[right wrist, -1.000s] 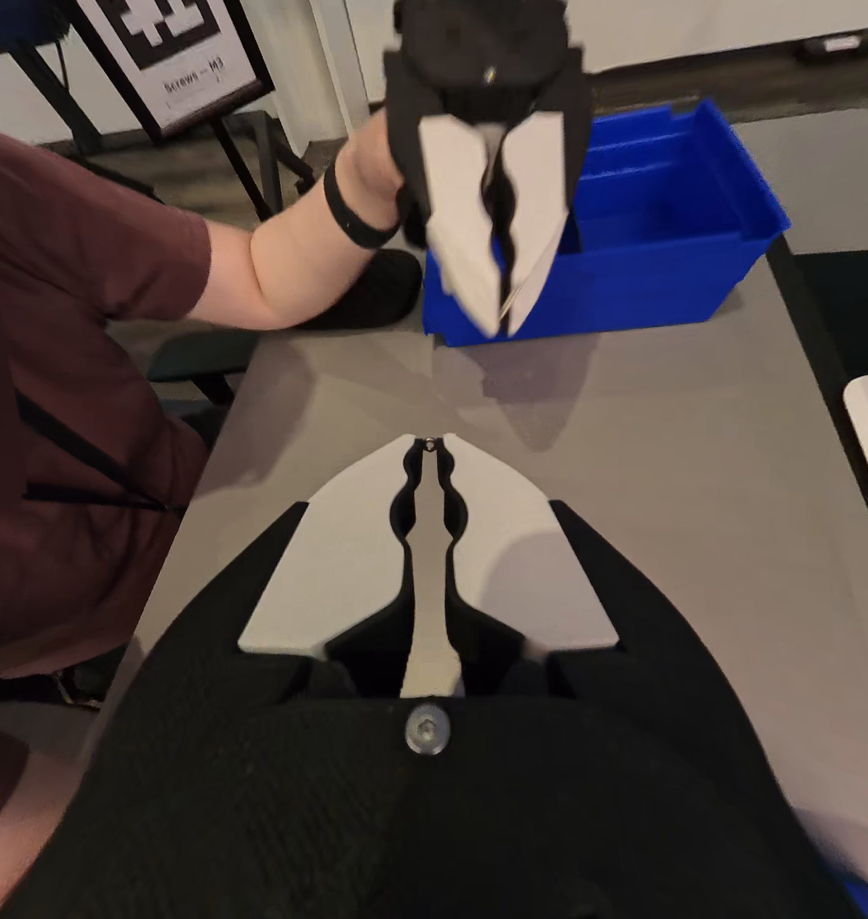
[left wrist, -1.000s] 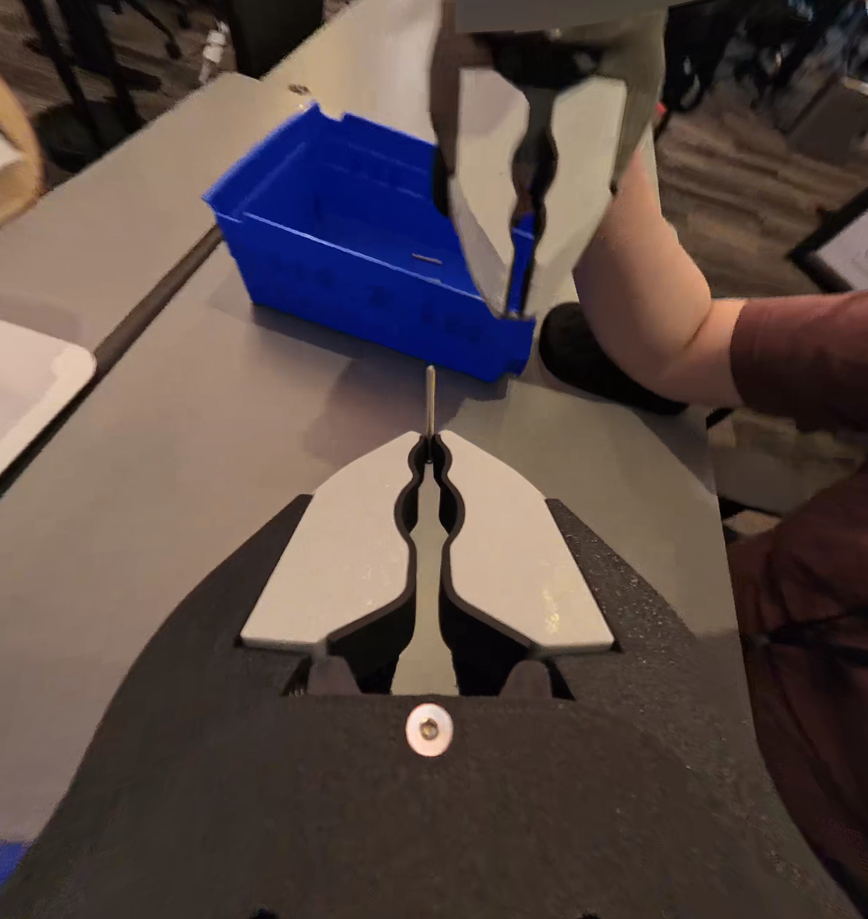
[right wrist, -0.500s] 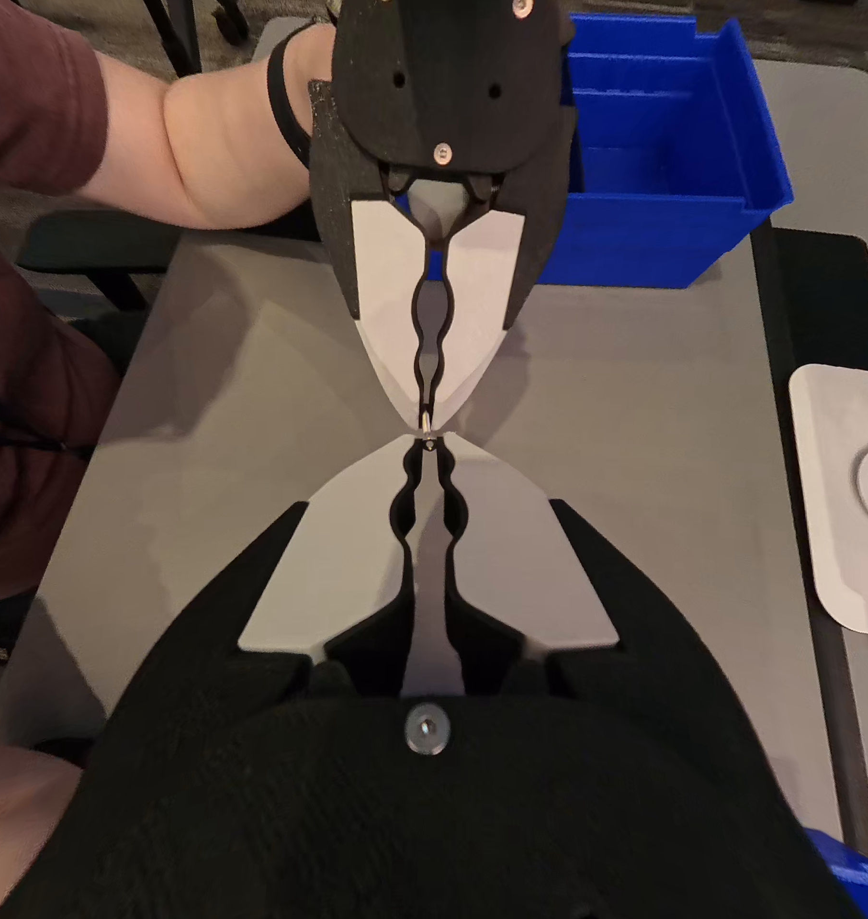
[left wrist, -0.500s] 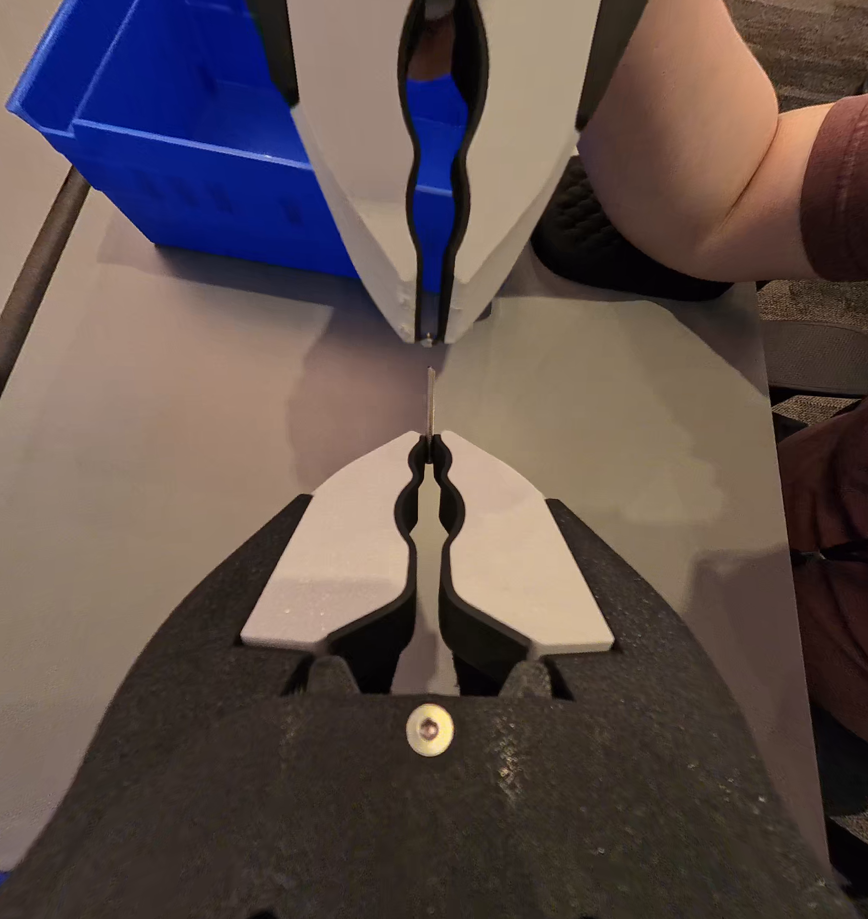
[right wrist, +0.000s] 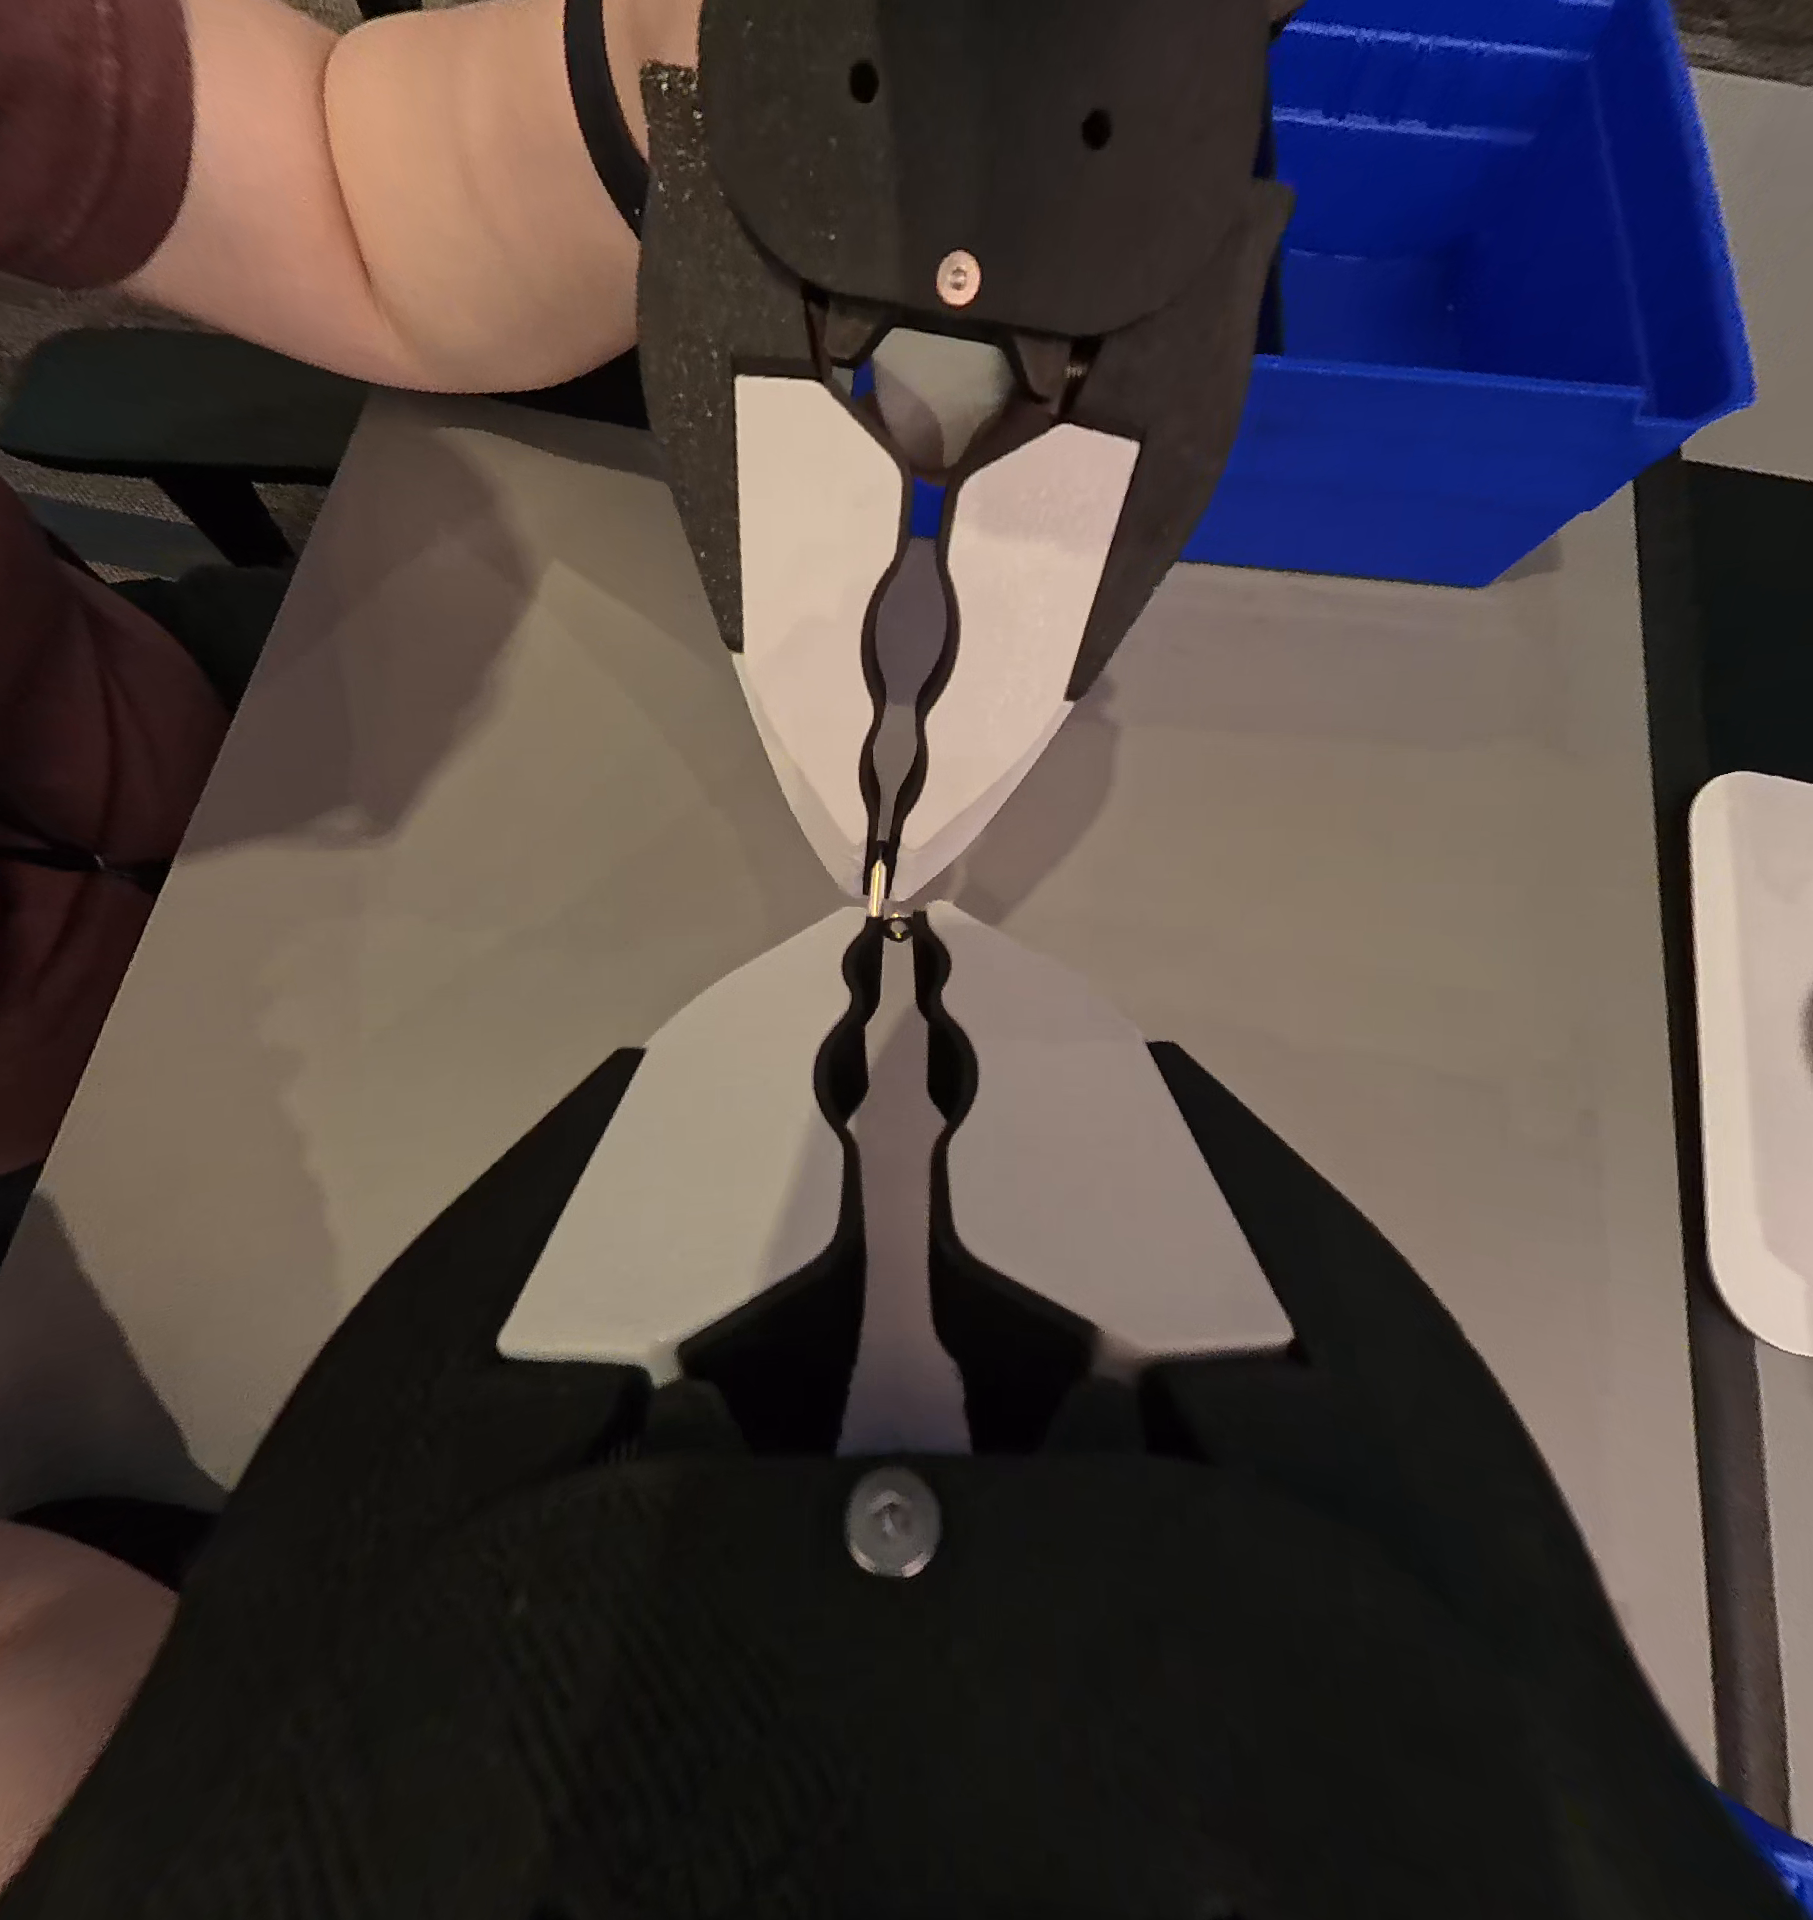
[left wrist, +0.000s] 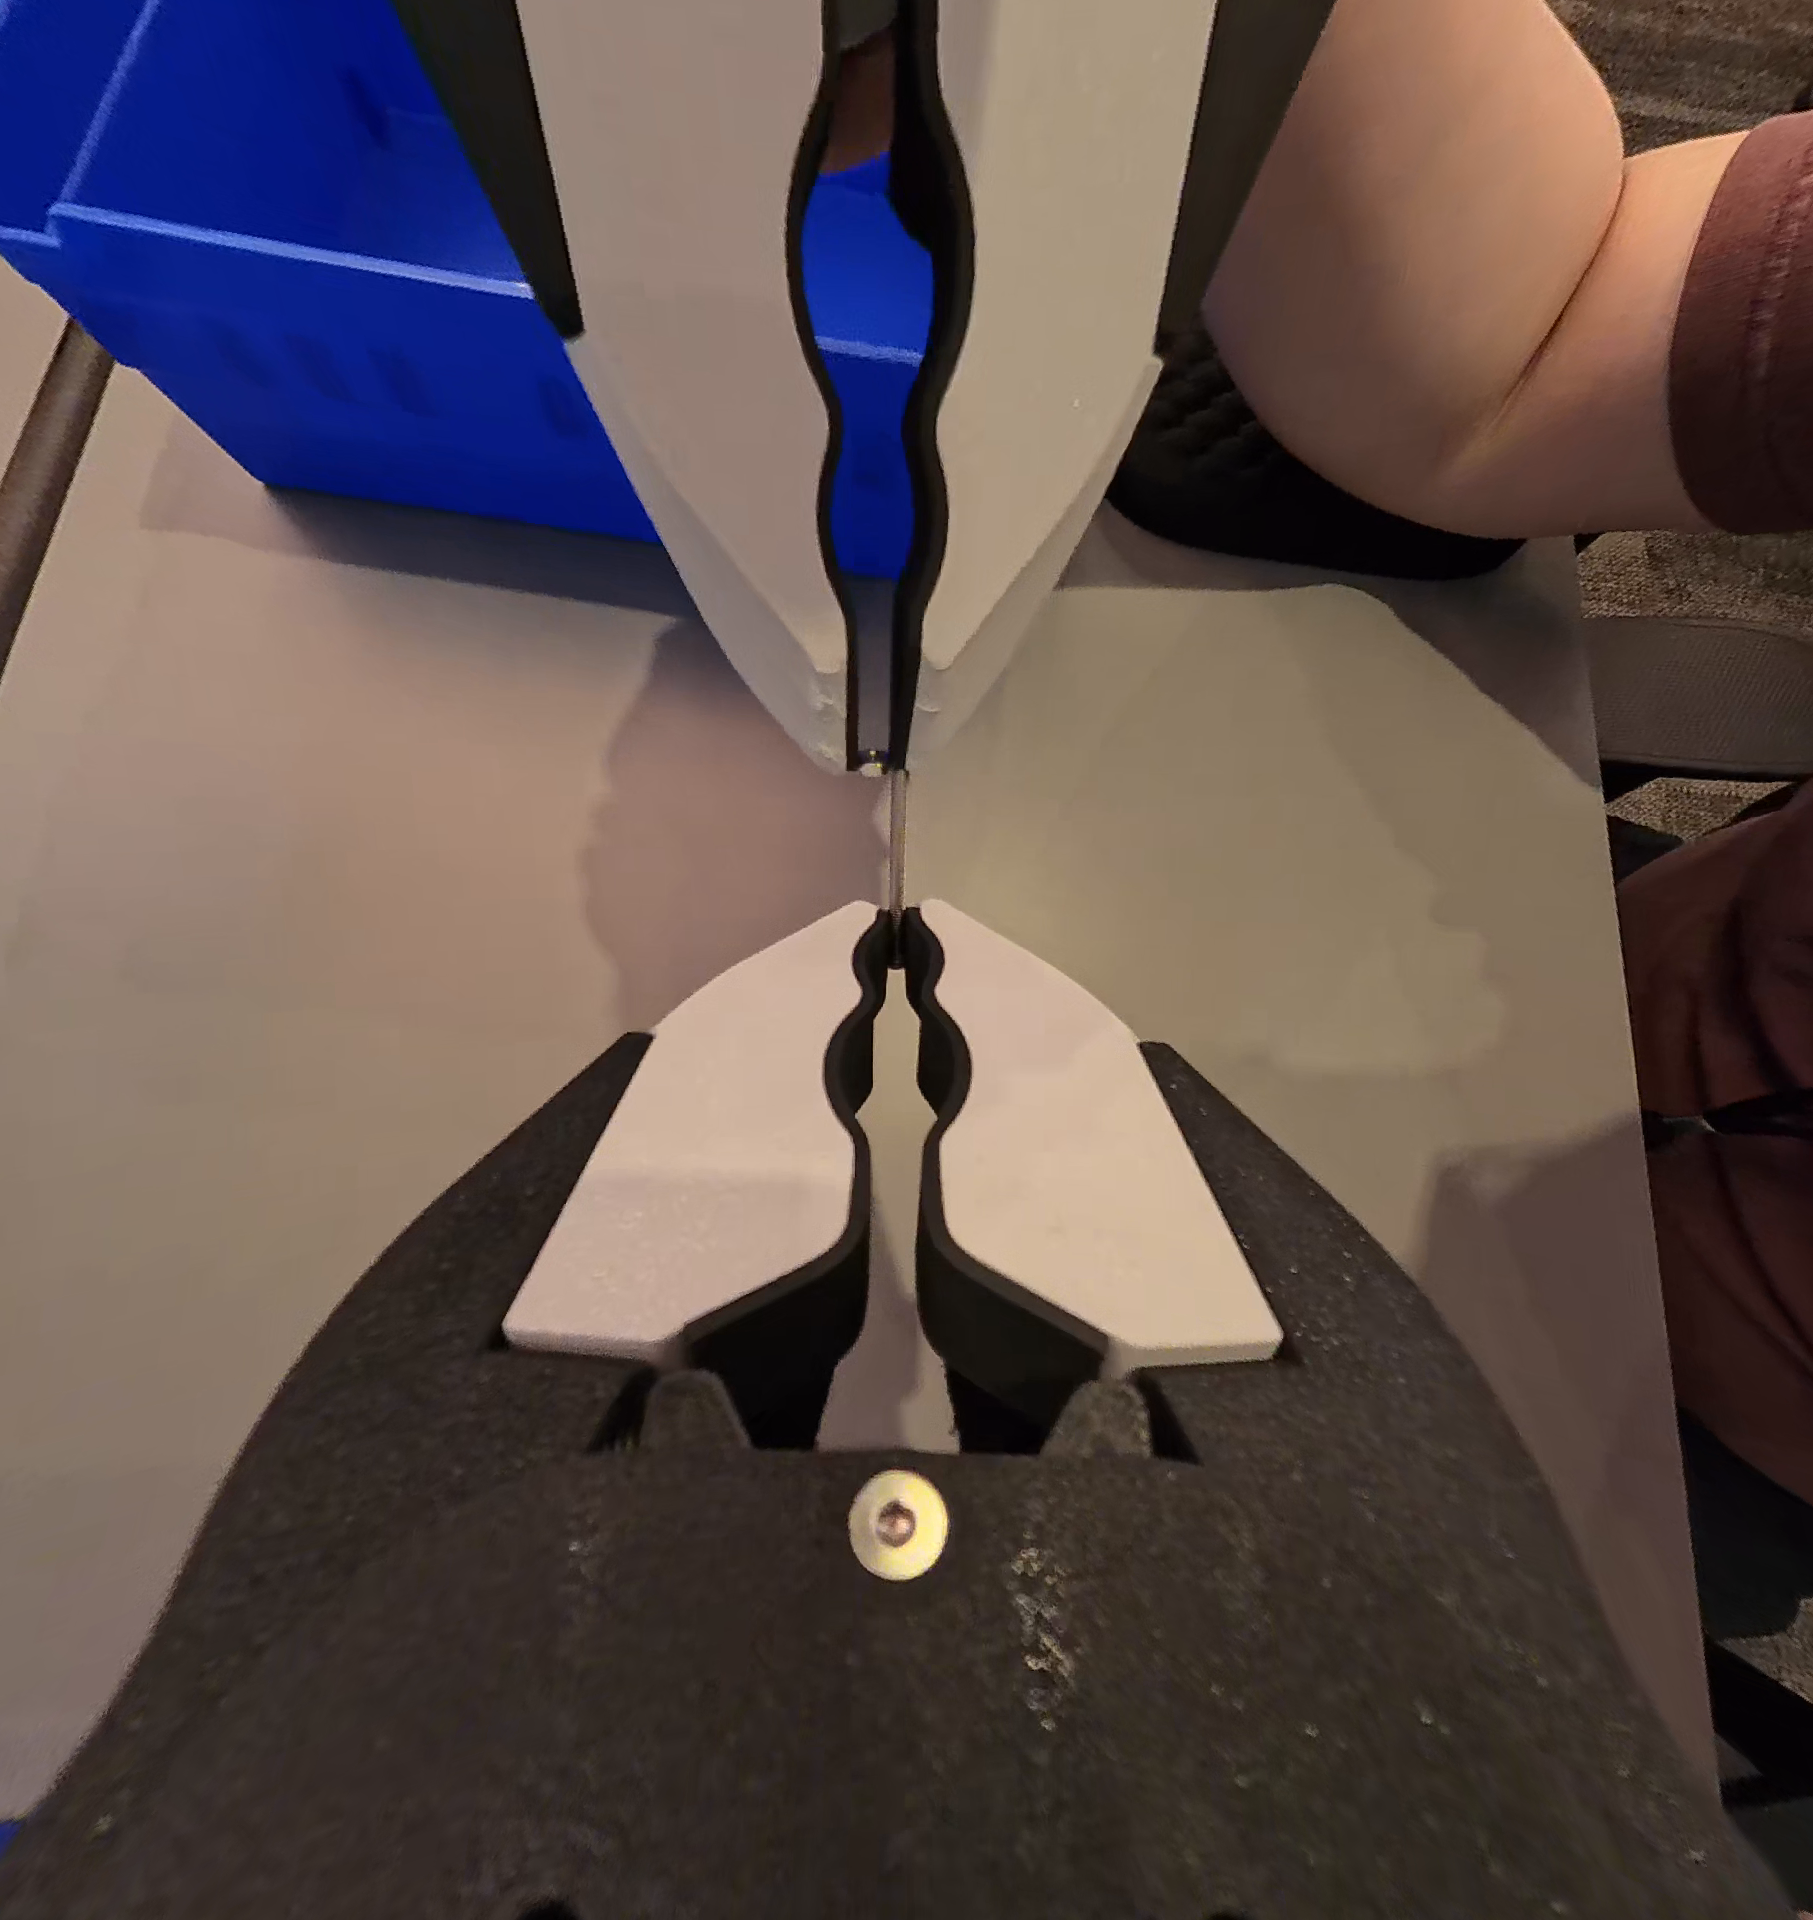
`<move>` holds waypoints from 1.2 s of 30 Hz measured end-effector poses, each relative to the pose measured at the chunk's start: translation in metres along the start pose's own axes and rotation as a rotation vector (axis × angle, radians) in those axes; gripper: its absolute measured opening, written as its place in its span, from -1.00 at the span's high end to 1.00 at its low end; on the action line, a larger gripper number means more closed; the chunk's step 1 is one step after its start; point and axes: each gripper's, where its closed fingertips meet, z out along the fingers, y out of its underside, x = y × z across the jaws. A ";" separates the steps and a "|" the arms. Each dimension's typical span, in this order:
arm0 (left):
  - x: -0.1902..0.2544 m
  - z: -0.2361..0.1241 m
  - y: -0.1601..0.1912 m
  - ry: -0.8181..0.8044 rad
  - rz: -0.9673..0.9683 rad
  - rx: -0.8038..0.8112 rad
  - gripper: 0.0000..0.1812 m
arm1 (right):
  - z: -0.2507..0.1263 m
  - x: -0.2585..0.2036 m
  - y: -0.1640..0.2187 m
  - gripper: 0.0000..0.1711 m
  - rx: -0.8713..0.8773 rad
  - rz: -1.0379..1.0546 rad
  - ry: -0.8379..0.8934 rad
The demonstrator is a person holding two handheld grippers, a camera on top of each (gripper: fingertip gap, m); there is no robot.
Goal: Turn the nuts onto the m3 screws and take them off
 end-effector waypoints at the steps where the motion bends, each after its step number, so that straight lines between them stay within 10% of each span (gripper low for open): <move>1: 0.000 0.000 0.001 0.001 0.002 -0.004 0.98 | 0.000 -0.001 0.001 0.93 -0.006 -0.008 -0.001; 25: 0.001 -0.002 -0.003 0.025 -0.027 0.025 0.98 | 0.000 -0.004 -0.003 0.93 0.027 -0.049 -0.015; 36: -0.027 -0.009 0.001 -0.158 -0.106 -0.003 0.98 | 0.004 0.026 -0.001 0.93 -0.018 0.402 0.096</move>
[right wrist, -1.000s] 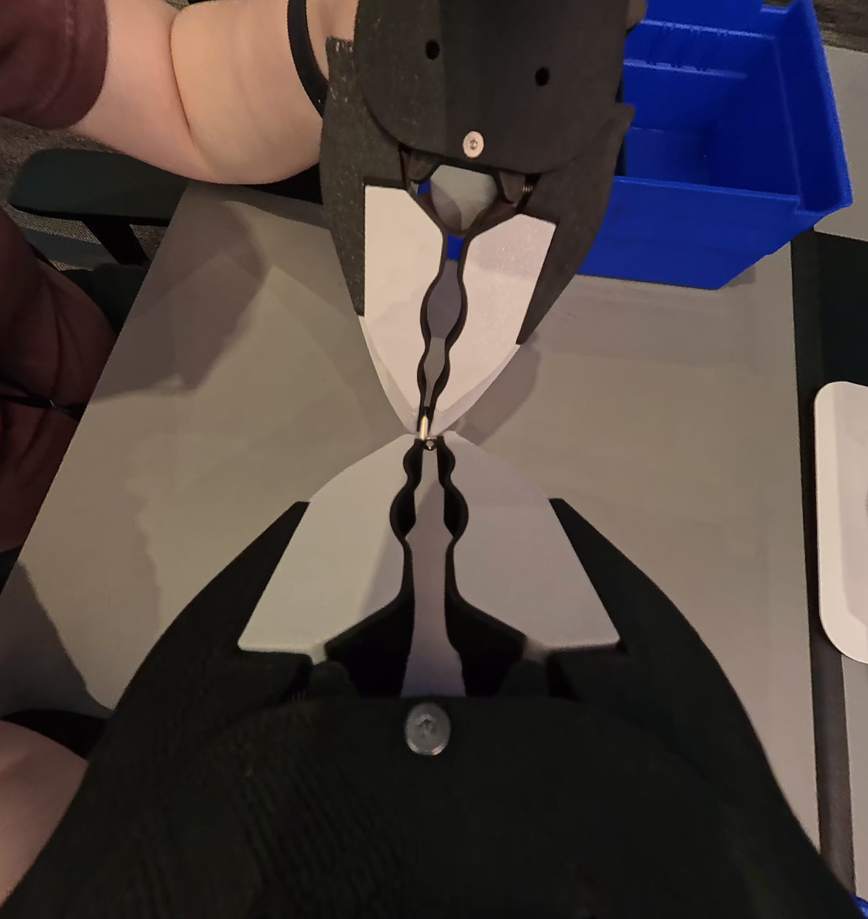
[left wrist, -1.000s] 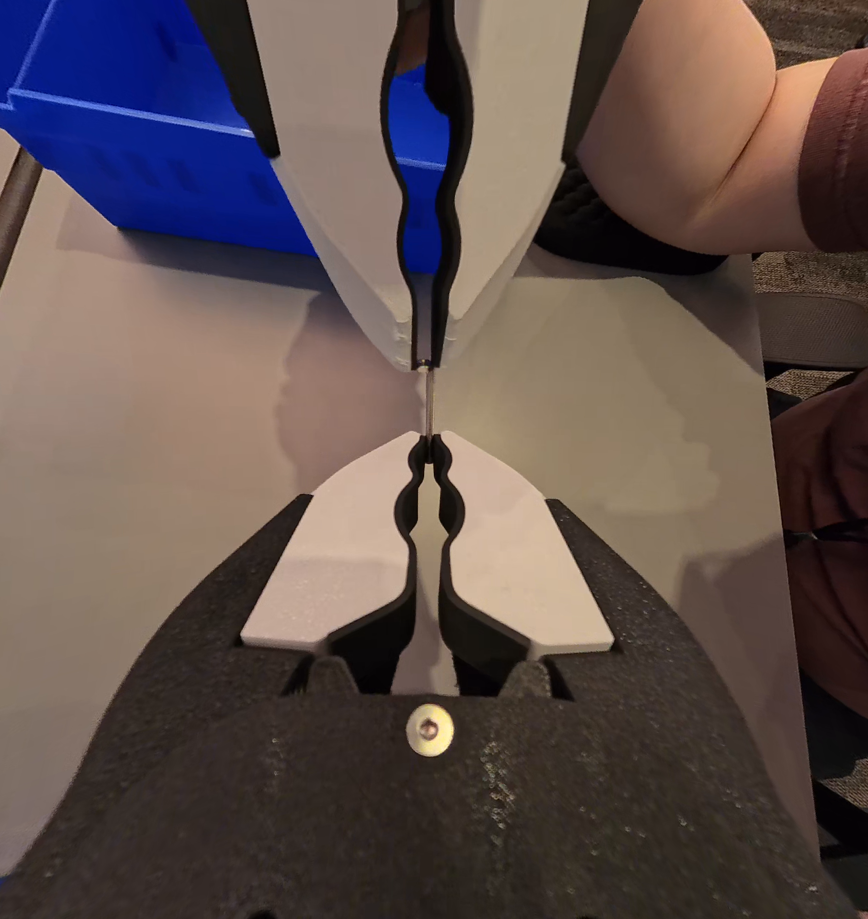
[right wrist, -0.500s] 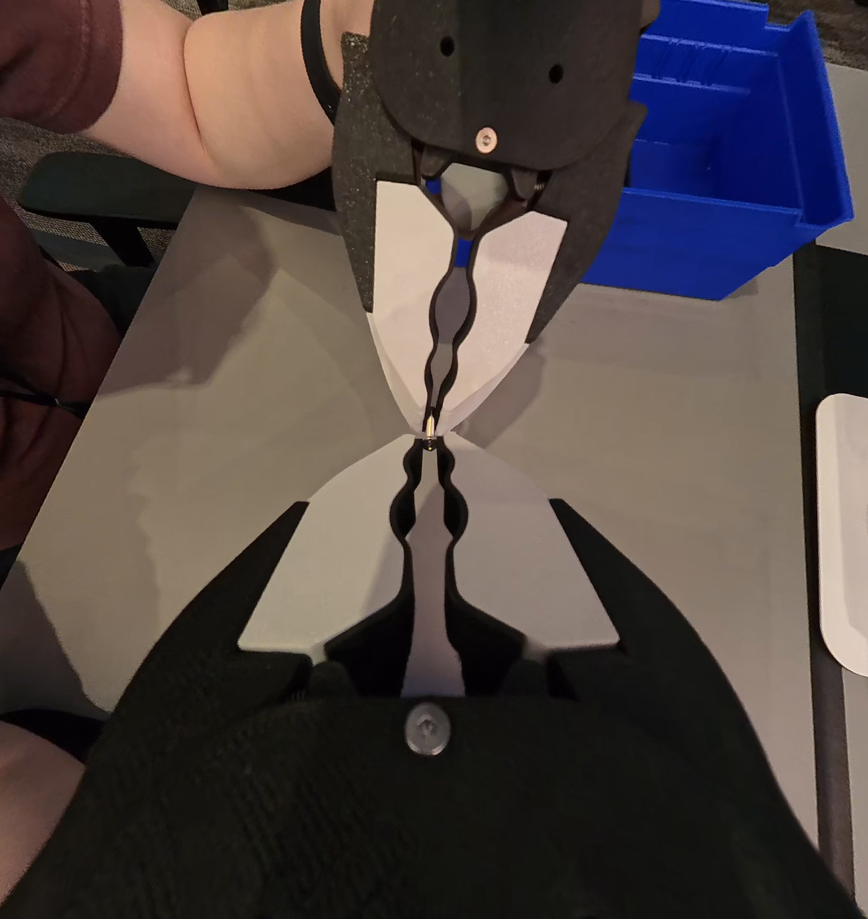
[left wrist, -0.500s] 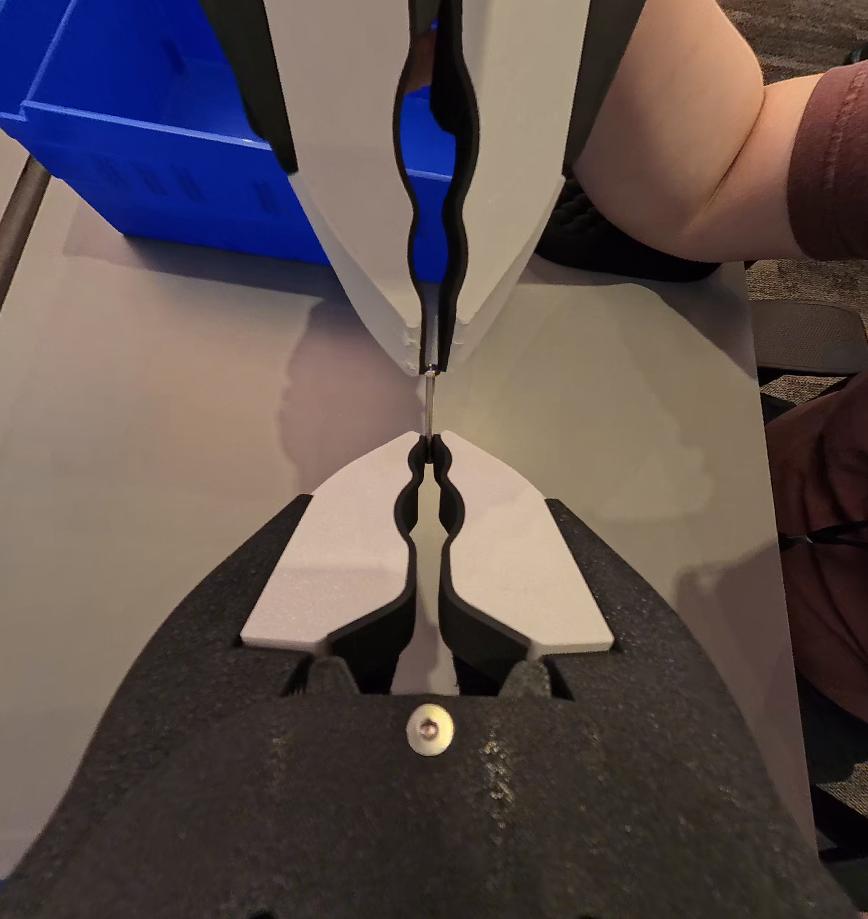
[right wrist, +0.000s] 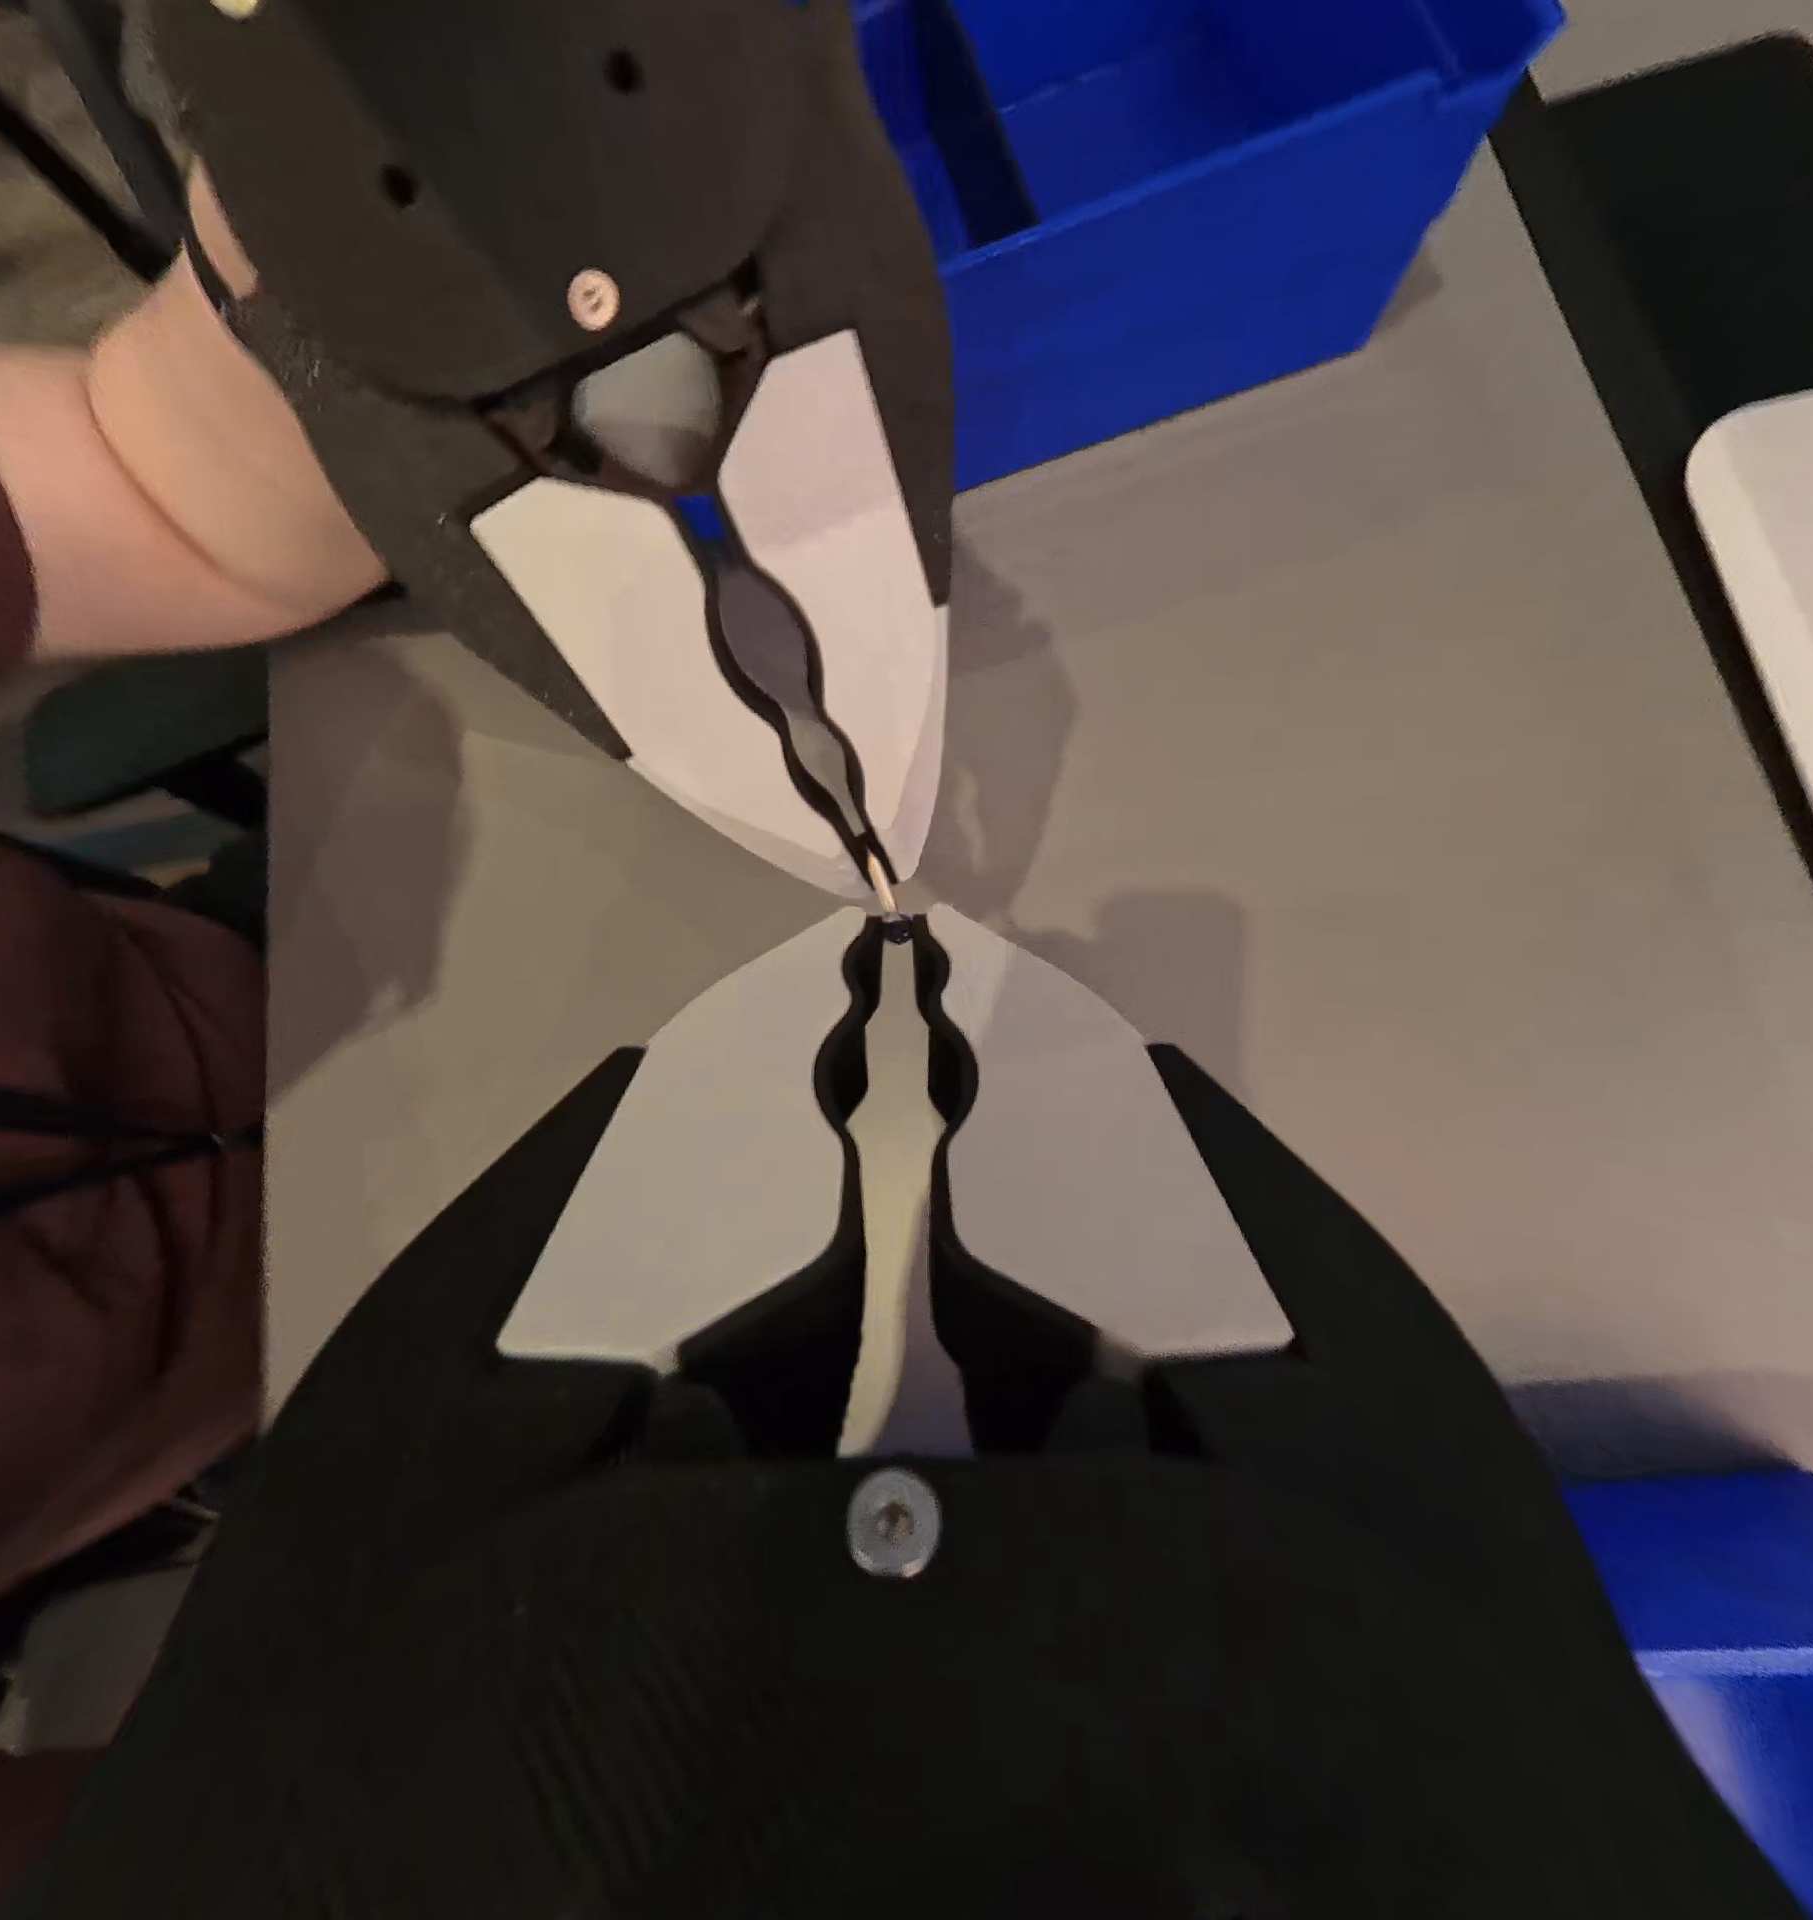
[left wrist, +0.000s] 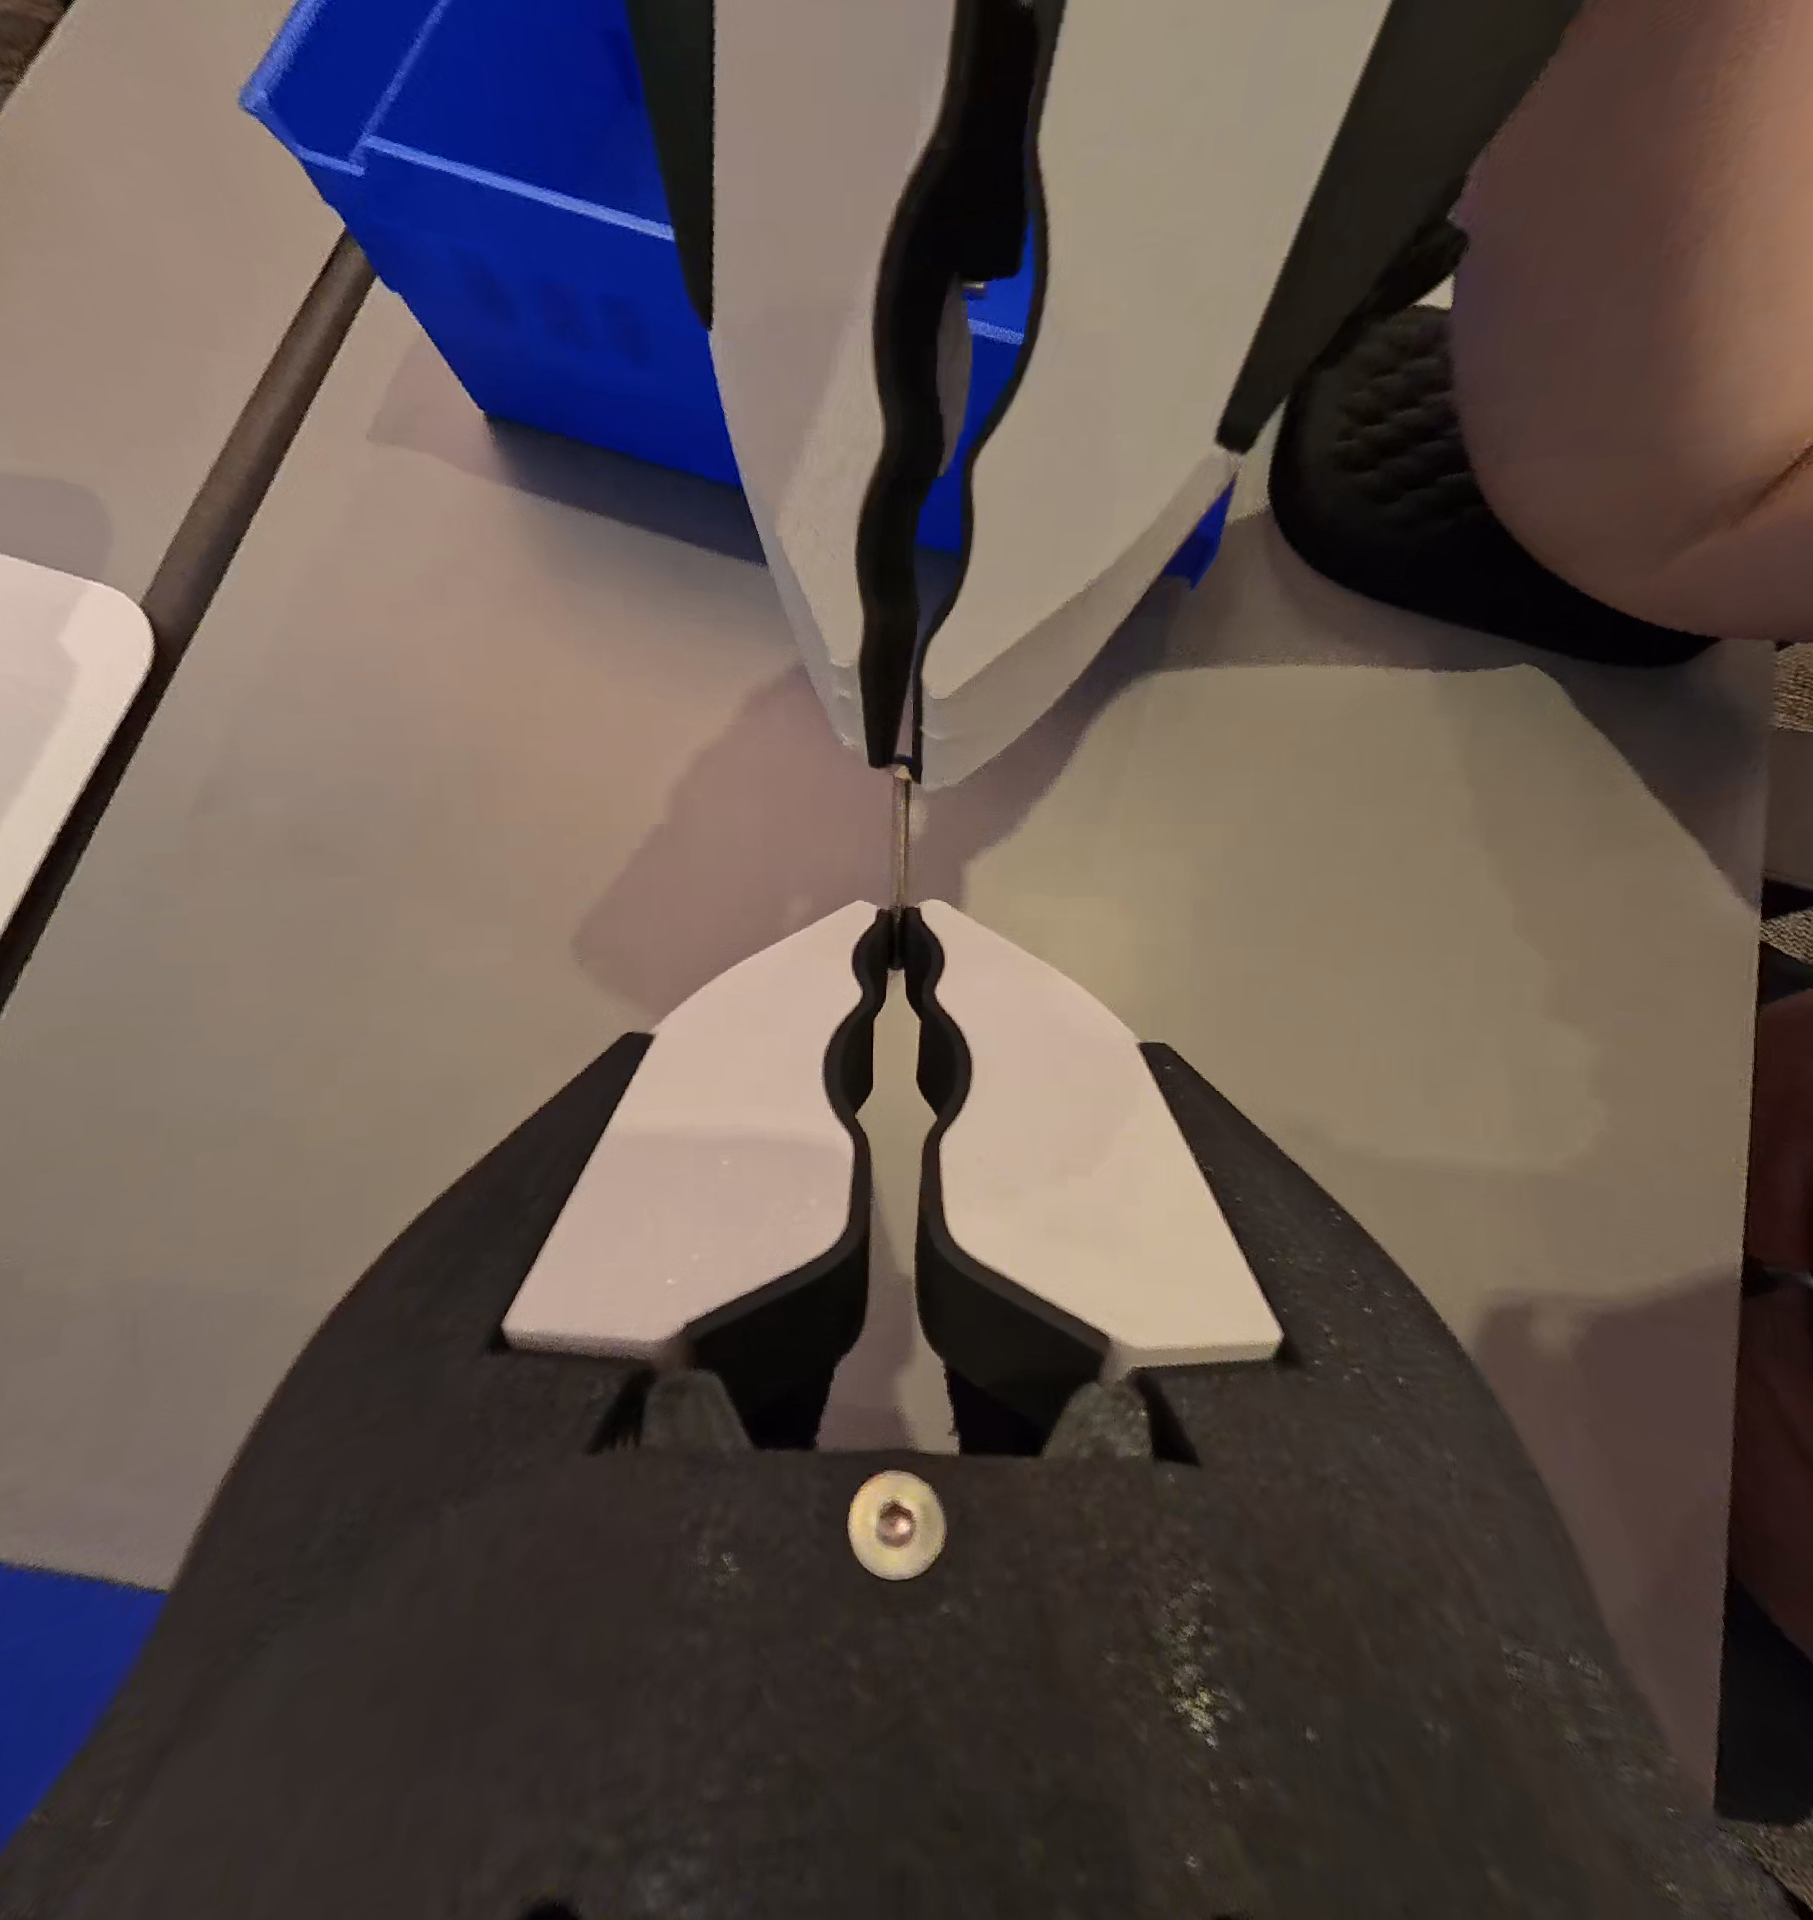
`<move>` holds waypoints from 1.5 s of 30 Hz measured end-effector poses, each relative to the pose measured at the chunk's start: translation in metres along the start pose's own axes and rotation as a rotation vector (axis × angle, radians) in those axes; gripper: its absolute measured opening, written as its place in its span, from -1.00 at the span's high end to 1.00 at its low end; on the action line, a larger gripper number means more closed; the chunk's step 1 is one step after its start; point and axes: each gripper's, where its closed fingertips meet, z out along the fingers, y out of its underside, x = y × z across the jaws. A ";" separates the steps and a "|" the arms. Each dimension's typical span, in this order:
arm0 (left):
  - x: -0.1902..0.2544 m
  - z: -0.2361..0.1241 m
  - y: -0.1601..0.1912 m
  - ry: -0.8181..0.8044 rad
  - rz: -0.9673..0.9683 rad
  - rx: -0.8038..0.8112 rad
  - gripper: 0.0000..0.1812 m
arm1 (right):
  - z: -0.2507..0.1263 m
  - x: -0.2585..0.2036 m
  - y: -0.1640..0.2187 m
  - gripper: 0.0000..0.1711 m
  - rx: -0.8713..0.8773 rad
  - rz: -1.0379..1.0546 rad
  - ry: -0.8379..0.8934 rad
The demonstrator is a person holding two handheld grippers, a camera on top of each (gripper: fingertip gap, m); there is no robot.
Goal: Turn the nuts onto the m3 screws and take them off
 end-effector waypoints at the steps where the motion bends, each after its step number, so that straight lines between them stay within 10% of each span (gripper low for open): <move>1: -0.001 -0.001 0.000 -0.010 0.002 0.002 0.98 | 0.000 0.000 -0.002 0.93 0.012 0.050 -0.010; 24: -0.008 -0.016 -0.016 -0.051 -0.006 0.109 0.98 | -0.008 0.006 -0.013 0.72 0.086 0.080 -0.003; 34: 0.003 -0.055 -0.070 0.107 -0.022 0.607 0.98 | -0.068 -0.007 -0.070 0.44 0.525 -0.281 0.093; 45: 0.018 -0.077 -0.085 0.074 0.103 0.795 0.98 | -0.074 -0.055 -0.093 0.41 0.726 -0.415 -0.065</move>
